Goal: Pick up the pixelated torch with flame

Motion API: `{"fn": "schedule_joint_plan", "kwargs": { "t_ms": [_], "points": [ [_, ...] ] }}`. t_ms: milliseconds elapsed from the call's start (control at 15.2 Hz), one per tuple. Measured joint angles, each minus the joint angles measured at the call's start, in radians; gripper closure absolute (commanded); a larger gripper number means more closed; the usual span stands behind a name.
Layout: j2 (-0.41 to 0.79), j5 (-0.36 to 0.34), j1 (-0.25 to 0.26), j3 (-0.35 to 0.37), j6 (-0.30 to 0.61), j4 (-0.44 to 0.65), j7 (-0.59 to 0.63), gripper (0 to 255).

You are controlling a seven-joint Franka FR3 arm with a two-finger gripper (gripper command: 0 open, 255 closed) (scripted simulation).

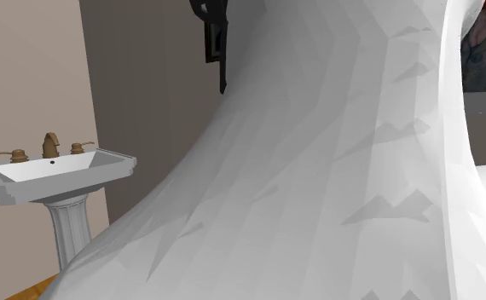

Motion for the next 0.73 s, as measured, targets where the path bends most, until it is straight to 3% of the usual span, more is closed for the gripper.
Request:
{"fn": "schedule_joint_plan", "kwargs": {
  "t_ms": [726],
  "points": [
    [-0.037,-0.017,-0.002,-0.009,-0.129,0.094,0.014,255]
  ]
}}
